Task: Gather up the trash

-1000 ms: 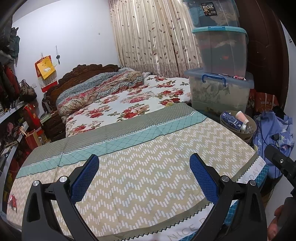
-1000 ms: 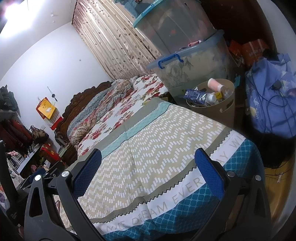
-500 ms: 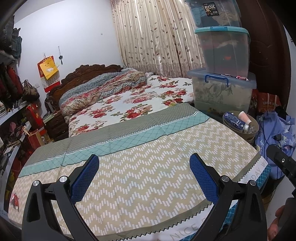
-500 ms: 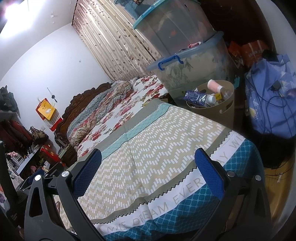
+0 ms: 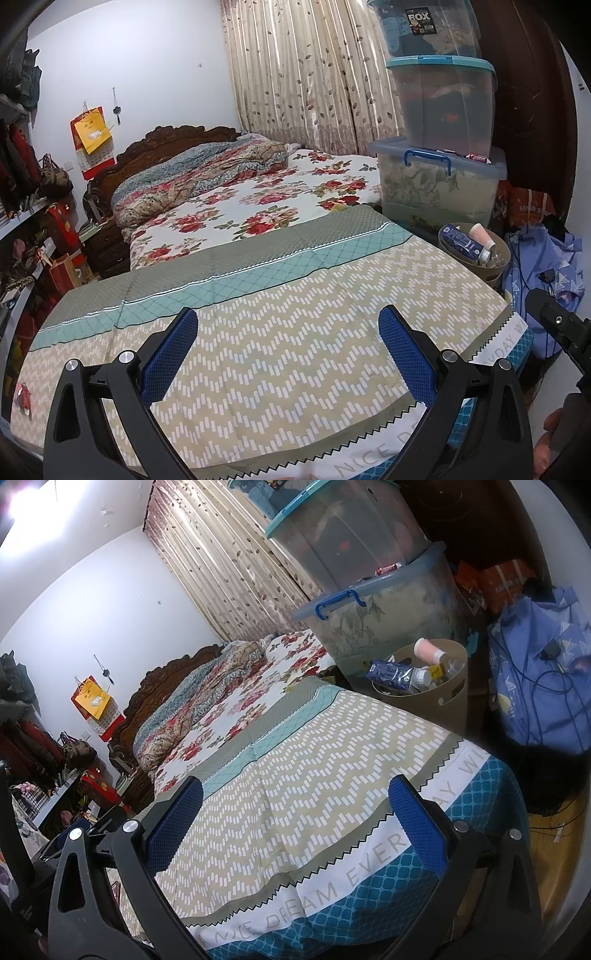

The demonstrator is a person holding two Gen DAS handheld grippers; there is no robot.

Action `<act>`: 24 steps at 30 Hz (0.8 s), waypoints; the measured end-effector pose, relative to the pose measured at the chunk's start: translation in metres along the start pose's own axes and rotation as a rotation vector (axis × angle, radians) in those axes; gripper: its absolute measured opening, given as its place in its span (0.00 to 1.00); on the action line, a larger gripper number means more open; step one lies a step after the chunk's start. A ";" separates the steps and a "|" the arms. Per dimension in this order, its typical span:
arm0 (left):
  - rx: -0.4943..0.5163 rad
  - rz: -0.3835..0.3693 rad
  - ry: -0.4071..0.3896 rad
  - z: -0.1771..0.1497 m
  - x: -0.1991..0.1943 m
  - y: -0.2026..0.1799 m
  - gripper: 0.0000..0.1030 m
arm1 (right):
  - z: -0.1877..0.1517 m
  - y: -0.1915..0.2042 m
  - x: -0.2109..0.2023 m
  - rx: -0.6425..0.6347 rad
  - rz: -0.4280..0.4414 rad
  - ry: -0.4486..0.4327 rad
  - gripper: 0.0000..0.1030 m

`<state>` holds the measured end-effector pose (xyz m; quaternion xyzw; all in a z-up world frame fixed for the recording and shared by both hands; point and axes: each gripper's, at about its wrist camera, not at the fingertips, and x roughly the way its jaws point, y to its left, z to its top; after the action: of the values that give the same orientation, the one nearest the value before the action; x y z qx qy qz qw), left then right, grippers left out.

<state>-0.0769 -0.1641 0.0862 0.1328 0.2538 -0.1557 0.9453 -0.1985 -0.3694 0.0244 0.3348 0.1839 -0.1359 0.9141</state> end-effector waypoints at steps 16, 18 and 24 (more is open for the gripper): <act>-0.019 -0.011 0.013 -0.002 0.001 0.002 0.92 | -0.001 0.001 -0.001 0.001 0.000 0.000 0.97; -0.020 -0.013 0.019 -0.002 0.002 0.002 0.92 | -0.001 0.001 0.000 0.001 0.000 0.000 0.97; -0.016 -0.014 0.036 -0.003 0.004 0.002 0.92 | -0.001 0.002 -0.001 0.000 0.001 0.000 0.97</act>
<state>-0.0743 -0.1625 0.0824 0.1263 0.2730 -0.1578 0.9405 -0.1987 -0.3668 0.0248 0.3349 0.1837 -0.1357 0.9142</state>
